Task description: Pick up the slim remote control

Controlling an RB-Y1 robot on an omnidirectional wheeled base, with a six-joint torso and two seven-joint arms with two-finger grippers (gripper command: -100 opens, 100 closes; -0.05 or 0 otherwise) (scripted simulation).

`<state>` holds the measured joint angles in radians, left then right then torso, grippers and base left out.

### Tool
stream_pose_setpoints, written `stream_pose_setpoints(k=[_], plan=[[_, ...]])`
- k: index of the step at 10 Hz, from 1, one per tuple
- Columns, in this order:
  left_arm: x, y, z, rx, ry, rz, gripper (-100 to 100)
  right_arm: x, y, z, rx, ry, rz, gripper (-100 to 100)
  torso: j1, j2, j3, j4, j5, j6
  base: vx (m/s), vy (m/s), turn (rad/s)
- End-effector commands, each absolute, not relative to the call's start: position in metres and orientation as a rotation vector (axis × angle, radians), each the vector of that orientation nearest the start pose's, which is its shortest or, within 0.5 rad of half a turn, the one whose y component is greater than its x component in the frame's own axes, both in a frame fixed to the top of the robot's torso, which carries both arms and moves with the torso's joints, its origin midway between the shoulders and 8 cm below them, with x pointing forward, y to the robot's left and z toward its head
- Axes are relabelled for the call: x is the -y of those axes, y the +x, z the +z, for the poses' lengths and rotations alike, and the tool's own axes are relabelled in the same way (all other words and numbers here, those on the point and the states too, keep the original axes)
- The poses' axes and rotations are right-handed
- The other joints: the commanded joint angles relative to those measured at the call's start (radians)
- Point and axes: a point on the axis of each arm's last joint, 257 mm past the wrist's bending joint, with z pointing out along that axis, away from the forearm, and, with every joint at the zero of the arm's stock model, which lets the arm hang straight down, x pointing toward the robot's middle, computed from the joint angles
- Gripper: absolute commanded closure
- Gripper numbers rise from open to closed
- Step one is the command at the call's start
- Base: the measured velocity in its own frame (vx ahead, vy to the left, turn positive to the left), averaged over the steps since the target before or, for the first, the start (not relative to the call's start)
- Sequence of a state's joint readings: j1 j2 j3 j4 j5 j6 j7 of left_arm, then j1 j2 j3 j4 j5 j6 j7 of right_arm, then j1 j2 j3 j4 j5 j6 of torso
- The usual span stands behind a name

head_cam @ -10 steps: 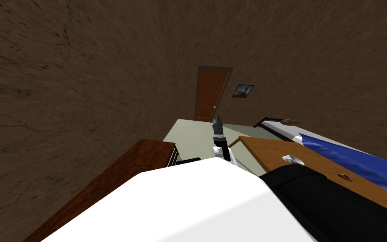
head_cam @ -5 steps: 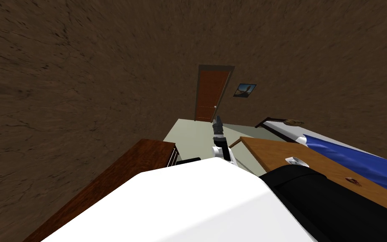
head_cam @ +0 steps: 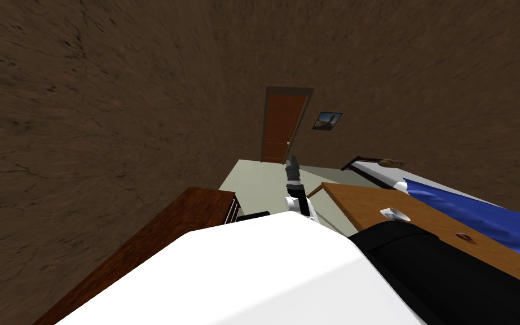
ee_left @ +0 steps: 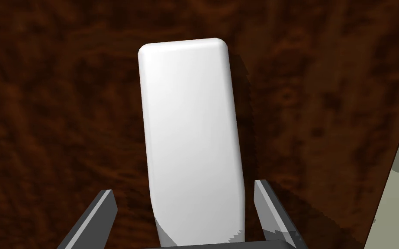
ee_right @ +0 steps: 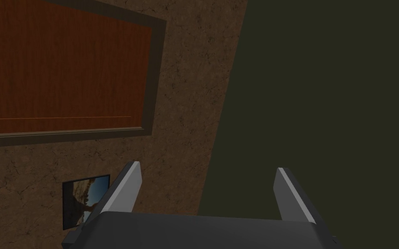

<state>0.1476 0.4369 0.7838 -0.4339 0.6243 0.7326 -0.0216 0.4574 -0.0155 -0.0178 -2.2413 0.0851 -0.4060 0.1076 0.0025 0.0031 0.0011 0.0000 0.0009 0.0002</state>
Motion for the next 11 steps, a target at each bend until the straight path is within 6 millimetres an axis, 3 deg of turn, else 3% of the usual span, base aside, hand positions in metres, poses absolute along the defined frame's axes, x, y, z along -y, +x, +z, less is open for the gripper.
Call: stream_pose_setpoints(k=[1,5,7,8,11], plan=[[-0.514,0.006,-0.626,-0.391,-3.096,-0.009,-100,0.276,0.371,0.002,-0.761,0.622,1.121,0,0.0,0.0,0.0,0.0,0.0,0.0,-0.024,0.025,-0.08],[-0.495,0.013,-0.638,-0.375,-3.097,-0.007,-100,0.276,0.371,0.002,-0.761,0.622,1.121,0,0.004,-0.001,0.0,0.002,0.006,0.002,-0.02,0.019,-0.061],[-0.5,0.01,-0.635,-0.375,-3.09,-0.001,-100,0.276,0.371,0.002,-0.761,0.622,1.121,0,0.006,-0.004,0.0,0.004,0.013,0.005,-0.003,0.003,-0.01],[-0.5,0.01,-0.636,-0.374,-3.089,-0.001,100,0.276,0.371,0.002,-0.761,0.622,1.121,0,0.006,-0.005,-0.001,0.004,0.013,0.005,0.0,0.0,0.0],[-0.498,0.009,-0.636,-0.372,-3.094,0.0,100,0.276,0.371,0.002,-0.761,0.622,1.121,0,0.008,-0.005,-0.001,0.004,0.013,0.005,0.0,0.0,0.0]])
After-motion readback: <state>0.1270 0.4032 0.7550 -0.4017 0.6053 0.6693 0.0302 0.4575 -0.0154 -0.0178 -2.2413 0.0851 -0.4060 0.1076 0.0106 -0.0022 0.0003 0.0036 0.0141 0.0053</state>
